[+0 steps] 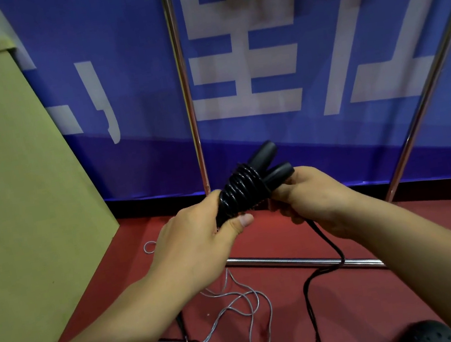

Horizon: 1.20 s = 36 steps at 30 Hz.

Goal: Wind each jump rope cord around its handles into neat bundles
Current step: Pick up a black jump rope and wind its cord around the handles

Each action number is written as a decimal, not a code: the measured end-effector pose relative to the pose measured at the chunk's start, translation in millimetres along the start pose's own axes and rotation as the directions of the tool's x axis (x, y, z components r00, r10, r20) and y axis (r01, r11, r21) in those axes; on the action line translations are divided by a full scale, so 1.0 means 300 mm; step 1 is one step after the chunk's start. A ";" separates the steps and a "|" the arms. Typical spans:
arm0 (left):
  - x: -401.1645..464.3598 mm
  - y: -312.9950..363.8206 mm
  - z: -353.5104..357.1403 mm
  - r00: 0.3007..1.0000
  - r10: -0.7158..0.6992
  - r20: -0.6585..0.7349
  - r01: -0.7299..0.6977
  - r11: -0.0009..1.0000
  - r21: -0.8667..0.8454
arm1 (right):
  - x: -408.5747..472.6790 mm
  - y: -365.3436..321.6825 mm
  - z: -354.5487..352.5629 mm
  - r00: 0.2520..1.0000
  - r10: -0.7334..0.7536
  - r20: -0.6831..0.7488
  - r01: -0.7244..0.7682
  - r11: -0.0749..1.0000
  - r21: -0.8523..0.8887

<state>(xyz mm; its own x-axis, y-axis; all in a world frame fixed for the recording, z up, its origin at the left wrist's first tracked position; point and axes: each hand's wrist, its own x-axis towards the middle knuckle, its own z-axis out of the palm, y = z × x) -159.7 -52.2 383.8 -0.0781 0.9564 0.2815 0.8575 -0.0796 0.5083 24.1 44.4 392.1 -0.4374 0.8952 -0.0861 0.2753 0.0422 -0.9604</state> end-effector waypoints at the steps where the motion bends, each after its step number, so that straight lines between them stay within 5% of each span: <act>1: 0.002 -0.002 0.002 1.000 -0.025 -0.009 0.025 1.000 0.012 | 0.000 0.002 0.003 1.000 -0.001 -0.003 0.001 1.000 0.008; 17: 0.047 -0.102 0.025 0.932 -0.355 -0.071 0.359 0.932 0.042 | -0.005 0.019 0.024 0.999 0.022 -0.030 -0.028 0.973 -0.228; 36: 0.075 -0.139 0.044 0.886 -0.463 0.023 0.457 0.880 0.127 | -0.068 -0.056 0.018 0.996 -0.004 -0.087 -0.023 0.951 -0.308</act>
<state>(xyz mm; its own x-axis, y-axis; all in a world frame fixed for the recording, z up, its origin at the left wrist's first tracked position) -190.4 -23.8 358.2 -0.4548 0.8906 -0.0046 0.7839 0.4028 0.4724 23.7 23.0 408.6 -0.3625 0.9301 -0.0593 0.5360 0.1560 -0.8297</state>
